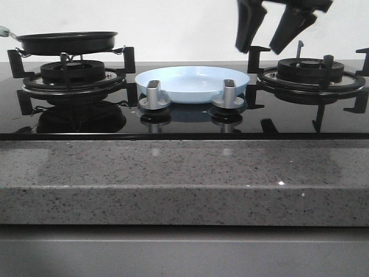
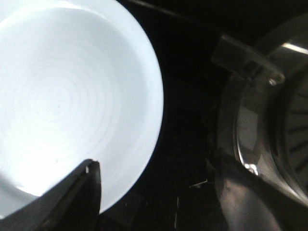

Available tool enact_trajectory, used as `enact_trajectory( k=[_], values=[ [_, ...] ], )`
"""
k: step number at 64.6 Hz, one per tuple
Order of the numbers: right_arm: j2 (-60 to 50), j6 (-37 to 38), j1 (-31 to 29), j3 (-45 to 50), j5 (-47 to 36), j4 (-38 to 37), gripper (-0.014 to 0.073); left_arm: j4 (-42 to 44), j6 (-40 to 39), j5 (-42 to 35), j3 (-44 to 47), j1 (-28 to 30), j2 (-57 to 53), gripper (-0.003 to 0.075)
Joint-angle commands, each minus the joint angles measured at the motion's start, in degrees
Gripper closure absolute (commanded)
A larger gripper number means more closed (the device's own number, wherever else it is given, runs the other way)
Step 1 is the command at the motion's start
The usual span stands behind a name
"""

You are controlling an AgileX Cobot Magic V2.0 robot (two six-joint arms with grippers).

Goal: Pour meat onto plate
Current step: 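Lower the right gripper onto the light blue plate rim and grasp it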

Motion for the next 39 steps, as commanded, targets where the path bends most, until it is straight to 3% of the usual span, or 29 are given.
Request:
enact_trajectory(
  k=[1, 18, 39],
  values=[
    [0.2, -2.1, 0.0, -6.8, 2.5, 1.3, 0.0081, 0.0, -0.6, -4.9, -2.0, 0.2, 0.1, 0.0210],
    [5.7, -2.6, 0.0, -13.0, 4.2, 1.3, 0.0234, 0.0, -0.6, -4.9, -2.0, 0.2, 0.1, 0.0209],
    [8.2, -3.2, 0.0, -13.1, 4.1, 2.1, 0.0234, 0.0, -0.6, -4.9, -2.0, 0.2, 0.1, 0.0209]
  ],
)
